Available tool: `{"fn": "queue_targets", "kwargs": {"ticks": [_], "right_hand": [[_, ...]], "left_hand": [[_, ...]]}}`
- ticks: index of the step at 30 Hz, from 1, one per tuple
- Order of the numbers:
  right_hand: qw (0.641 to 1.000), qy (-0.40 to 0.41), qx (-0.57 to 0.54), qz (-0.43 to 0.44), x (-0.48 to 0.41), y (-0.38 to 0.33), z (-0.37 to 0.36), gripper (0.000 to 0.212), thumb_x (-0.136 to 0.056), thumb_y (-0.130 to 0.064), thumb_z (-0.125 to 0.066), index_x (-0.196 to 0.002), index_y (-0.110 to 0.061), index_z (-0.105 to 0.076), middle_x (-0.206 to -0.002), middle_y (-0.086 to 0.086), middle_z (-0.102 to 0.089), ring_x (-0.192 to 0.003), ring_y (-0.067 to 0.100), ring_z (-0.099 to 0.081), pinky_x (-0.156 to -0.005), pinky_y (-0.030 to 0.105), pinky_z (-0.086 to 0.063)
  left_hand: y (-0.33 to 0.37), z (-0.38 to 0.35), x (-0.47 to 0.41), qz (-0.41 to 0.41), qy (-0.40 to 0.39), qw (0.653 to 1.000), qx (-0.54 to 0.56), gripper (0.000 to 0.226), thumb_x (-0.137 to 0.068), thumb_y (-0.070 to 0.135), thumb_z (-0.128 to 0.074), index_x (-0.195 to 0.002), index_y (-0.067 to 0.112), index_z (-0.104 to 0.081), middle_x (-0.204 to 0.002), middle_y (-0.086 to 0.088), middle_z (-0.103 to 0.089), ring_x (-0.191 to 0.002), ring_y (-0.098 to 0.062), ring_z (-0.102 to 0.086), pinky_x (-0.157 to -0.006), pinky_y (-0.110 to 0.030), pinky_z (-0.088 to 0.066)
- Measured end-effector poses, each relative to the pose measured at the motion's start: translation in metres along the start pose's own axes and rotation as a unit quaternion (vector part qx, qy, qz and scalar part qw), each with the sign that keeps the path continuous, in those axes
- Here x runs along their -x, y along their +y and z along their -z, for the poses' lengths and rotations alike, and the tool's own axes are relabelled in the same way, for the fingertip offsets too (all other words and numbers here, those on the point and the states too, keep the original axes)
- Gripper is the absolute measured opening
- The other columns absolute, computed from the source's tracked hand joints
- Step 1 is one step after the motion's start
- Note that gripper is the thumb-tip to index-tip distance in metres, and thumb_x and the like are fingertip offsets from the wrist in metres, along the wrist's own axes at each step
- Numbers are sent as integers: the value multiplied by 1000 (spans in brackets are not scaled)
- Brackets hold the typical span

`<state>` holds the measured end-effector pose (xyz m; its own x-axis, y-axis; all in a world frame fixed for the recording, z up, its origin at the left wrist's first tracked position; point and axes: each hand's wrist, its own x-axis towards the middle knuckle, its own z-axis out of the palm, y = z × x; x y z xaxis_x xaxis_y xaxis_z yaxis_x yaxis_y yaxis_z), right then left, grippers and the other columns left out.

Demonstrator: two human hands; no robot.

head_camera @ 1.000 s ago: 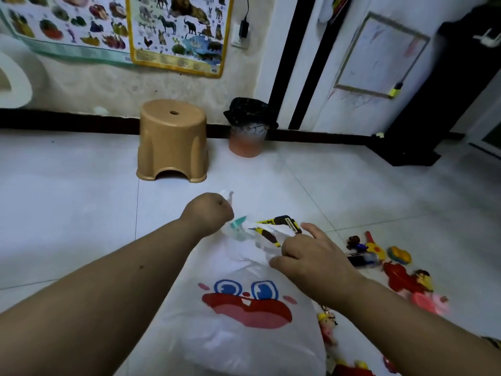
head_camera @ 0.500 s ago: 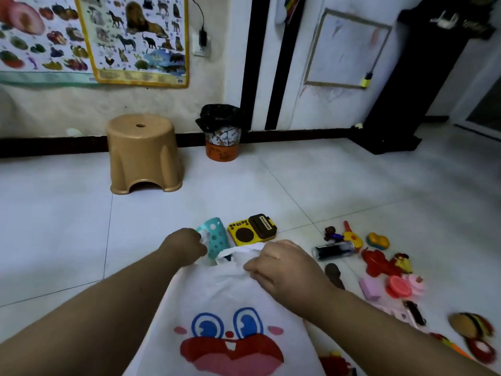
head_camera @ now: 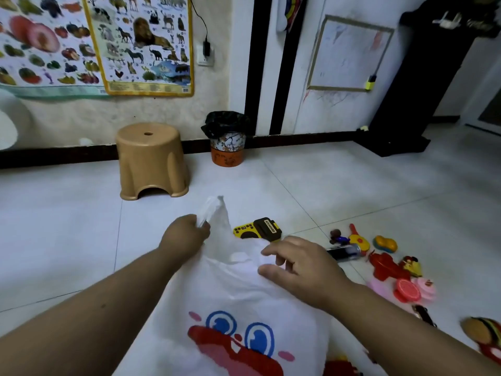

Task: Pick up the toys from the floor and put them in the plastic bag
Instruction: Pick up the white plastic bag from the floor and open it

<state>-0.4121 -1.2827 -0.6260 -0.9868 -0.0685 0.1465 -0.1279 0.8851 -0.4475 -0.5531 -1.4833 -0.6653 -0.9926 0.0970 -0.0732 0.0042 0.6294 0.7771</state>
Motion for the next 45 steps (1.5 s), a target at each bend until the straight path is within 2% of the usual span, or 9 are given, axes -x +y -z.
{"fn": "queue_targets", "kwargs": {"ticks": [3, 8, 11, 16, 19, 25, 33, 41, 45], "right_hand": [[993, 83, -13, -86, -16, -2, 0, 59, -75, -69, -50, -125, -36, -54, -106, -16, -52, -101, 2, -53, -80, 20, -42], [945, -76, 88, -306, -42, 1, -24, 116, -65, -62, -73, -148, -35, 4, -157, 6, -3, -143, 34, -8, -108, 53, -25], [935, -70, 49, -343, -52, 18, -56, 109, -70, -53, -74, -148, -38, 0, -154, 7, -21, -139, 34, -23, -105, 52, -28], [958, 10, -96, -271, -64, 13, -88, 17, -91, -31, -54, -91, -23, -69, -94, 4, -70, -79, 21, -60, -70, 30, -51], [964, 6, -129, -230, -72, -2, -98, 18, -90, -29, -59, -101, -18, -68, -100, 2, -68, -90, 19, -61, -69, 24, -45], [968, -103, -151, -169, -71, -22, -111, 78, -75, -39, -76, -142, -29, -37, -142, 2, -46, -127, 21, -47, -102, 36, -42], [968, -247, -41, 31, -36, -32, -130, 66, -87, -39, -61, -145, -38, -30, -153, -7, -31, -138, 13, -29, -111, 27, -24], [985, -171, 8, 10, -51, 9, -131, 107, -75, -56, -68, -149, -40, 7, -159, -3, 16, -147, 23, 7, -118, 44, -8], [993, -116, -33, -12, -82, 19, -130, 113, -75, -47, -73, -150, -33, 11, -158, 3, 22, -148, 23, 8, -118, 36, -15]], "left_hand": [[17, 36, 18, -58, 45, 996, 40, 19, -92, 29, -53, -84, 15, -64, -73, 3, -60, -68, -13, -53, -57, -25, -38], [17, 74, 50, -90, 76, 987, 109, 11, -89, 20, -57, -80, 22, -63, -77, 3, -63, -72, -13, -55, -61, -28, -40], [4, 90, 72, -93, 78, 984, 127, 18, -89, 16, -57, -73, 20, -63, -73, 2, -63, -70, -16, -56, -62, -29, -41], [-41, 114, 93, -48, 49, 988, 142, 12, -76, 24, -66, -67, 18, -60, -63, 6, -64, -64, -15, -57, -61, -31, -43], [-57, 121, 104, -13, 45, 989, 144, 9, -66, 30, -62, -64, 21, -64, -65, 3, -69, -65, -18, -62, -61, -32, -45], [-61, 117, 125, 12, 26, 991, 134, 8, -68, 33, -71, -75, 34, -68, -75, 12, -75, -72, -13, -70, -68, -33, -49], [-41, 86, 123, 4, 99, 987, 130, 26, -86, 27, -63, -110, 31, -56, -83, 2, -70, -72, -16, -66, -66, -31, -49], [-48, 67, 132, -34, 131, 985, 107, 33, -89, 55, -20, -106, 44, -46, -57, 6, -51, -52, -5, -50, -51, -12, -45], [-49, 79, 135, -57, 168, 981, 79, 31, -85, 55, -20, -103, 59, -45, -58, 4, -51, -50, -8, -50, -66, -43, -48]]}}
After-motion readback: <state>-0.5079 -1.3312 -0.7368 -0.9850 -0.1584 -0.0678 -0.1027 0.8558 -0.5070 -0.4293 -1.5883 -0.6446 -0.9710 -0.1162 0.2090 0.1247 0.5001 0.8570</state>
